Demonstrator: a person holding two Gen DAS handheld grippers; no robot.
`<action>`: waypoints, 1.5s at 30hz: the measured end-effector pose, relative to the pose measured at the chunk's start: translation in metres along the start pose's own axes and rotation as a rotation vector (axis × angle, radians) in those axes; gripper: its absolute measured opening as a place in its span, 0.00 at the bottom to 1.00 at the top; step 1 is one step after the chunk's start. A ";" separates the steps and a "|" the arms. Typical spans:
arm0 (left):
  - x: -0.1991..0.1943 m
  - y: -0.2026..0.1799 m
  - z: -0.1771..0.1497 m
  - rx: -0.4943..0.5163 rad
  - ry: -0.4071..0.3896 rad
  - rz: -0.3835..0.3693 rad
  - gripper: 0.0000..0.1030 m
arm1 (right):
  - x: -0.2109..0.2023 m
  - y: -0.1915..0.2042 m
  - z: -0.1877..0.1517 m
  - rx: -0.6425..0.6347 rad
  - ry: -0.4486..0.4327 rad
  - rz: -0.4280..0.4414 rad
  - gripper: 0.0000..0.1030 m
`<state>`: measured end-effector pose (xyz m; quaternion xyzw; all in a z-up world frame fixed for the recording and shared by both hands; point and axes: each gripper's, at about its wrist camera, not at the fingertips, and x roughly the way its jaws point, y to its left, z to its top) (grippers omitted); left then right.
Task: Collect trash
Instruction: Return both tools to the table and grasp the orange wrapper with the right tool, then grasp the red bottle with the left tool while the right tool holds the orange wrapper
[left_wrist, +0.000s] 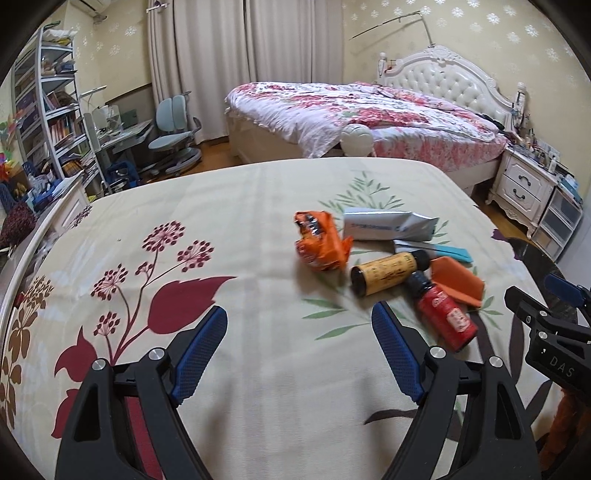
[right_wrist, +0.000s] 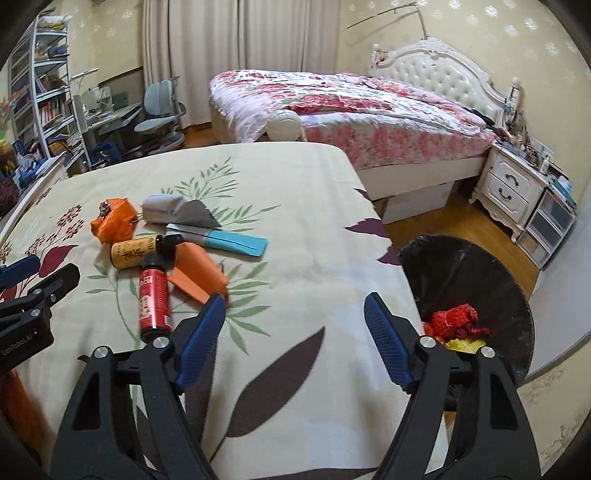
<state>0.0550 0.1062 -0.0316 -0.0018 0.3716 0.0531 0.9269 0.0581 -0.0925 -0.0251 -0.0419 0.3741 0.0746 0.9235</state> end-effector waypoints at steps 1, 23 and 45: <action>0.001 0.004 0.000 -0.004 0.003 0.004 0.78 | 0.002 0.005 0.002 -0.014 0.006 0.010 0.70; 0.002 0.003 -0.004 -0.025 0.021 -0.030 0.78 | 0.016 0.016 0.002 -0.014 0.077 0.131 0.13; 0.006 -0.086 0.007 0.066 0.033 -0.077 0.78 | 0.001 -0.053 -0.026 0.117 0.059 0.080 0.13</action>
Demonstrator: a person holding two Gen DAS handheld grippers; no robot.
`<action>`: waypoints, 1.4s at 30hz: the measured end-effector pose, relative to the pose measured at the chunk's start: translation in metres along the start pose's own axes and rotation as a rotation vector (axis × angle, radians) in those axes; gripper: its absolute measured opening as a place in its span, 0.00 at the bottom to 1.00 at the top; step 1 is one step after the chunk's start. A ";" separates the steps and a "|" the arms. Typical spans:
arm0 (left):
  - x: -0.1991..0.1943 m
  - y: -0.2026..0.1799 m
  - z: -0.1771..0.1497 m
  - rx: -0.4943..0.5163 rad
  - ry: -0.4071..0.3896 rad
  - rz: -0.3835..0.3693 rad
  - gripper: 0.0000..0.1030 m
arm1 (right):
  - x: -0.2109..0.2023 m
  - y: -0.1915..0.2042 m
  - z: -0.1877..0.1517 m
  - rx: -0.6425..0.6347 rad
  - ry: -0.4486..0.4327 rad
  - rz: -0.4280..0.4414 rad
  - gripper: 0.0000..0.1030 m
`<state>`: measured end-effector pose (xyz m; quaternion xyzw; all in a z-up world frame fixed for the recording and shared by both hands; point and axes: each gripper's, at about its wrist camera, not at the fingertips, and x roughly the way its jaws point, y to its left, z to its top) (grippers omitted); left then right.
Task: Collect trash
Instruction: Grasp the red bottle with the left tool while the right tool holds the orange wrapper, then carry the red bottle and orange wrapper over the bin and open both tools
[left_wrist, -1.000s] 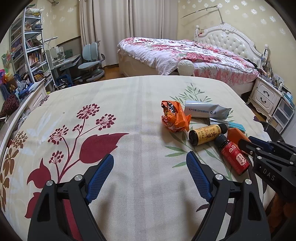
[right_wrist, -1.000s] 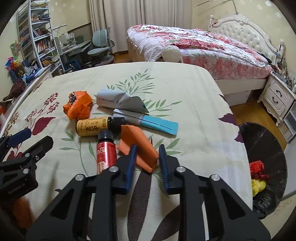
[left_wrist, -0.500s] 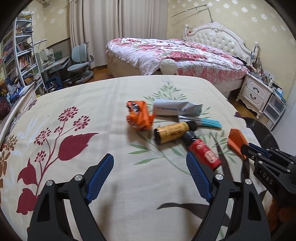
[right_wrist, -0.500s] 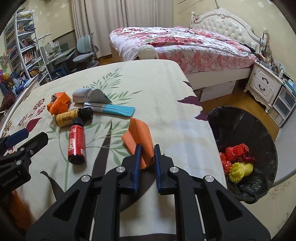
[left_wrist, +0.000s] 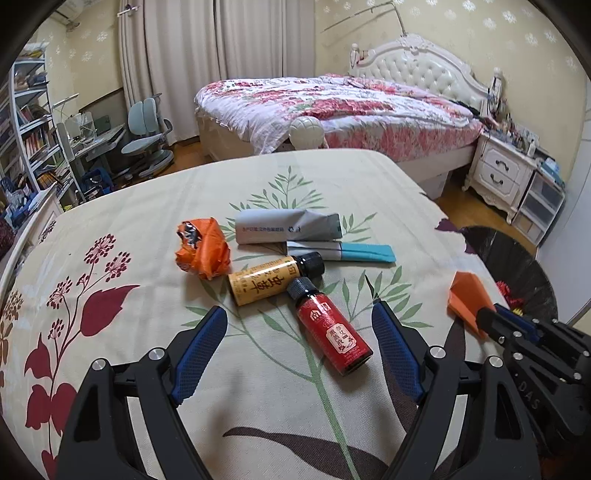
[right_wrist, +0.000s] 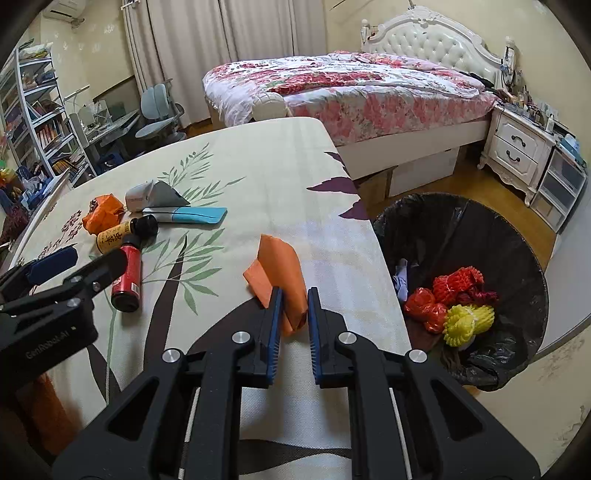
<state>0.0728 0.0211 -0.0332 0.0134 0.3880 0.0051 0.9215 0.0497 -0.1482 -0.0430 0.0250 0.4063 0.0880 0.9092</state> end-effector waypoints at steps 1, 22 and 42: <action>0.002 -0.001 -0.001 0.004 0.009 -0.003 0.76 | 0.000 0.000 0.000 0.000 0.000 0.004 0.13; 0.007 0.008 -0.014 -0.005 0.086 -0.111 0.27 | 0.005 0.005 0.000 0.002 0.016 0.024 0.18; -0.011 -0.001 -0.010 0.008 0.016 -0.129 0.27 | -0.010 -0.003 -0.001 0.023 -0.020 0.027 0.14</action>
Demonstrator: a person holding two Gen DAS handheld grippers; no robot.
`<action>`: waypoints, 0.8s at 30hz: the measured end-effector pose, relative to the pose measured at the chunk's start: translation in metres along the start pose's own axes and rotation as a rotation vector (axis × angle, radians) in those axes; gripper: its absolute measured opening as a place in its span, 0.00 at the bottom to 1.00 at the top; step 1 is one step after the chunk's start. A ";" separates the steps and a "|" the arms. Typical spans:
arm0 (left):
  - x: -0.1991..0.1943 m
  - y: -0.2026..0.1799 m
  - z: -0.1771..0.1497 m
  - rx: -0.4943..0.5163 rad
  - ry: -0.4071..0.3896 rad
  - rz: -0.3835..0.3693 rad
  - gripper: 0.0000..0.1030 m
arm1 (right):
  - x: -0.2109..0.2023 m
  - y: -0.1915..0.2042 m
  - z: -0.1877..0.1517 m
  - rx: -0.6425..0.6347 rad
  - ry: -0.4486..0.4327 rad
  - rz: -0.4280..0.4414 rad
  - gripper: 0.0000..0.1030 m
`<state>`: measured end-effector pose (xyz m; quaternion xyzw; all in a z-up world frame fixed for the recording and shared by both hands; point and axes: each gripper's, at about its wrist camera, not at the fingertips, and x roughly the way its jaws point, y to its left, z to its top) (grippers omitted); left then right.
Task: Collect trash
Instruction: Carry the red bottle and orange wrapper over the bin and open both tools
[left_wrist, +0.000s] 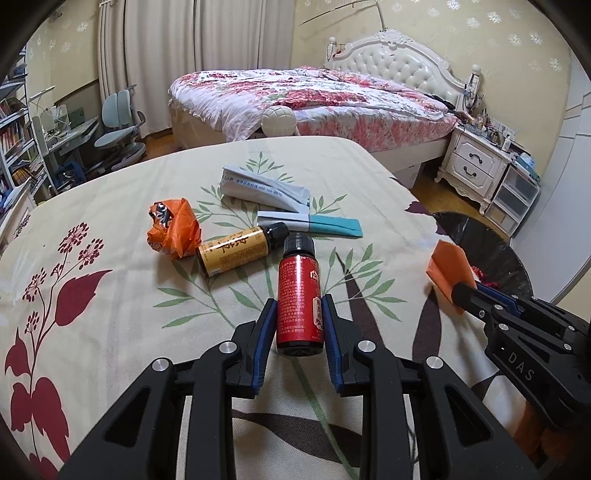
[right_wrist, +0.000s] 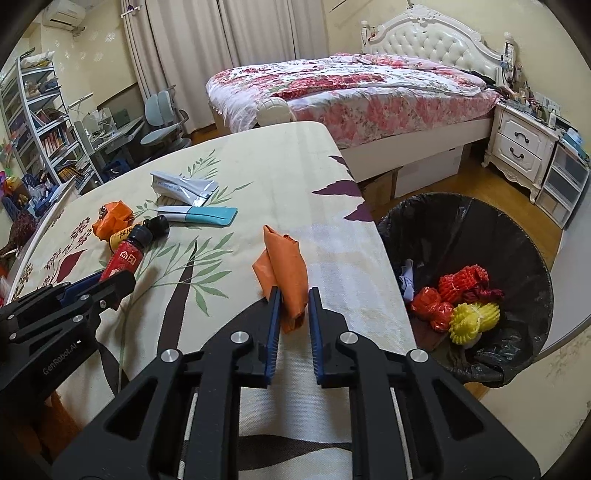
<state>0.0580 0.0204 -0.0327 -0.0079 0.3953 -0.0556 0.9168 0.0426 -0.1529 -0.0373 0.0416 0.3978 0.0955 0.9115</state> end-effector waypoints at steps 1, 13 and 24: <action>-0.001 -0.003 0.001 0.002 -0.006 -0.004 0.27 | -0.003 -0.003 0.001 0.004 -0.007 -0.005 0.14; 0.001 -0.057 0.023 0.102 -0.081 -0.090 0.27 | -0.029 -0.067 0.013 0.099 -0.073 -0.154 0.14; 0.027 -0.120 0.047 0.193 -0.108 -0.177 0.27 | -0.024 -0.129 0.018 0.192 -0.083 -0.266 0.14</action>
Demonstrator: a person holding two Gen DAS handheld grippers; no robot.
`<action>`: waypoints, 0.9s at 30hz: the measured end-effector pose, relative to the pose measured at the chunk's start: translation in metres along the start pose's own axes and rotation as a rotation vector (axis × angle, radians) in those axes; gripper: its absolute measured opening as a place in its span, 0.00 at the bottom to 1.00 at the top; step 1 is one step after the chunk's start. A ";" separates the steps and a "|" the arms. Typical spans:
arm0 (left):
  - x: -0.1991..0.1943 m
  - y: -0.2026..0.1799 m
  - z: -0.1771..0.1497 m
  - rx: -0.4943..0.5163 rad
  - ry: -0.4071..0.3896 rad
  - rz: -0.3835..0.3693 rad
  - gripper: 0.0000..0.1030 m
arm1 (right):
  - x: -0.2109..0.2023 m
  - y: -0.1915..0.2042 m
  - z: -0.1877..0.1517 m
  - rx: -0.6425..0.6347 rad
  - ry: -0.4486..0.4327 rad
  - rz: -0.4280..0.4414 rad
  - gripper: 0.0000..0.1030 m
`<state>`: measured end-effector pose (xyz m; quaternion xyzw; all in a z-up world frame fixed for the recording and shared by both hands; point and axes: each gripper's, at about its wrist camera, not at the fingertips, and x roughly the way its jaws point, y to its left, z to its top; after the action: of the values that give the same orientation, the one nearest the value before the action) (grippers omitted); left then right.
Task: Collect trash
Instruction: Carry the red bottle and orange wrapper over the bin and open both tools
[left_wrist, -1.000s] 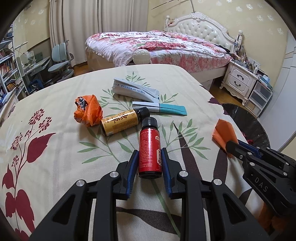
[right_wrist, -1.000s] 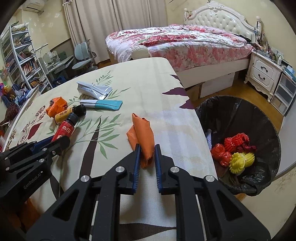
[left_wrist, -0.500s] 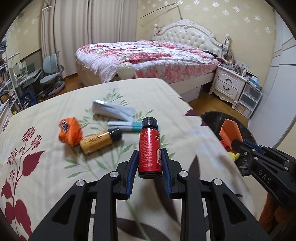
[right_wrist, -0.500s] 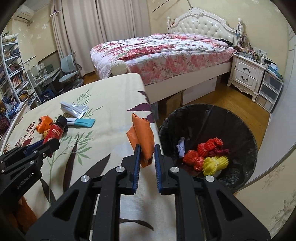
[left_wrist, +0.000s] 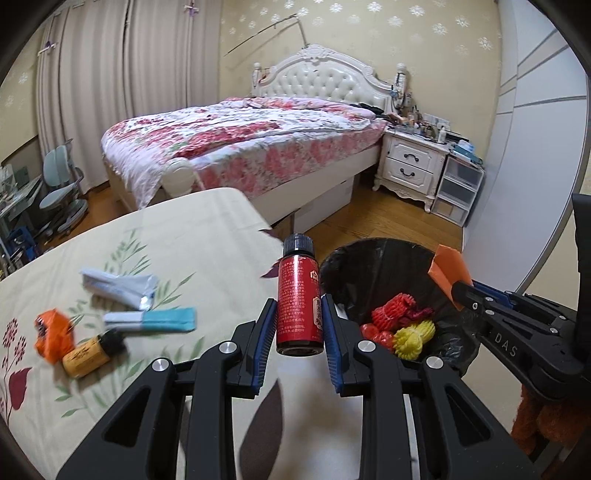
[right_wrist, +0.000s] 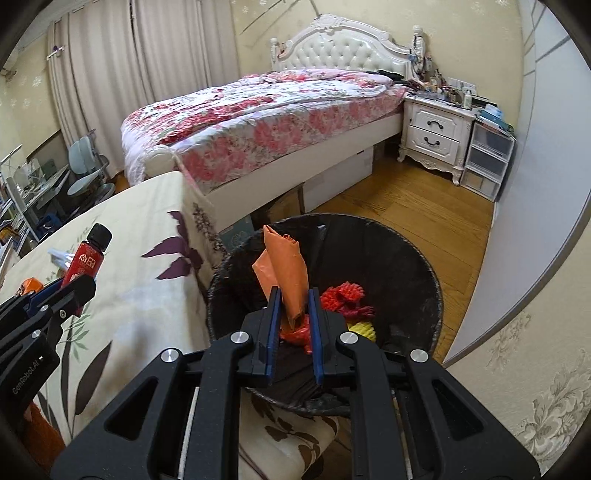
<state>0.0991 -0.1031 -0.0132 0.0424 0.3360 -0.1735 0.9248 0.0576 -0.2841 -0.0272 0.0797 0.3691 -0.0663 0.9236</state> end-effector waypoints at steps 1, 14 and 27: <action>0.005 -0.003 0.002 0.005 0.003 -0.007 0.27 | 0.001 -0.004 0.000 0.004 0.001 -0.007 0.14; 0.048 -0.036 0.023 0.060 0.029 -0.029 0.27 | 0.018 -0.031 0.009 0.041 -0.001 -0.066 0.14; 0.077 -0.056 0.033 0.107 0.060 -0.030 0.27 | 0.037 -0.042 0.018 0.072 0.010 -0.090 0.15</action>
<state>0.1542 -0.1846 -0.0344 0.0917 0.3542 -0.2036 0.9081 0.0884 -0.3313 -0.0445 0.0963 0.3741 -0.1206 0.9145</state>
